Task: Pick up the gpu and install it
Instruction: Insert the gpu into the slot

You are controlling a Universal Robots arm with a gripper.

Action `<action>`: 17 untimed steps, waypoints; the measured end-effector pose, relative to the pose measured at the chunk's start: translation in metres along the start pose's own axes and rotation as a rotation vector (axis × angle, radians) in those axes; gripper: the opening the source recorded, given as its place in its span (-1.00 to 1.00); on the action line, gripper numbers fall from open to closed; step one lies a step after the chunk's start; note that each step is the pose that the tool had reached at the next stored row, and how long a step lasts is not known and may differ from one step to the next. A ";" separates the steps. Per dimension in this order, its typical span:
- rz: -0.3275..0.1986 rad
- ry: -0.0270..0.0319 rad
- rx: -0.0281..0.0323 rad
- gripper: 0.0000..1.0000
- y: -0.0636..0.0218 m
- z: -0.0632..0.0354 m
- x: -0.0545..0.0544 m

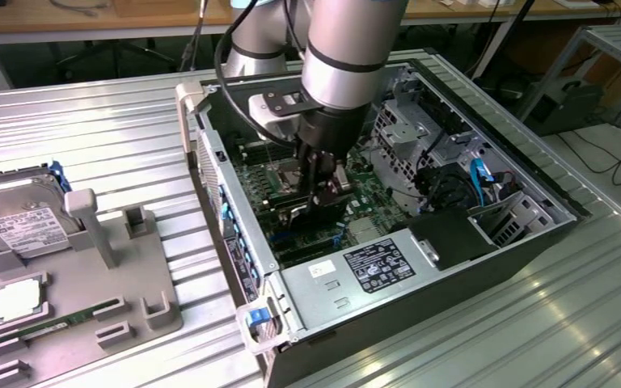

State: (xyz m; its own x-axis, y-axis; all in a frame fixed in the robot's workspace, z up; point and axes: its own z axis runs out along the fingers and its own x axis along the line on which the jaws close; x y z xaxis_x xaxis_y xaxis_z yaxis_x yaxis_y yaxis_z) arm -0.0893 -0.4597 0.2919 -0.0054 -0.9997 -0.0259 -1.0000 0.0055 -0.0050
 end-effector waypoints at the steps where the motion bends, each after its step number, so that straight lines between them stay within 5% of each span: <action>1: 0.000 0.0000 0.0001 -0.19 0.0000 -0.0004 0.000; 5: 0.000 -0.0001 0.0001 -0.22 0.0000 -0.0004 0.000; 13: 0.000 0.0001 0.0000 -0.79 0.0002 -0.0005 0.000; 17: 0.000 0.0000 0.0001 -0.79 0.0122 0.0008 -0.001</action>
State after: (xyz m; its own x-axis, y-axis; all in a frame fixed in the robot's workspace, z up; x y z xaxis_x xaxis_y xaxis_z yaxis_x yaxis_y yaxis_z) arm -0.1015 -0.4589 0.2911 -0.0053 -0.9997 -0.0259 -1.0000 0.0055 -0.0050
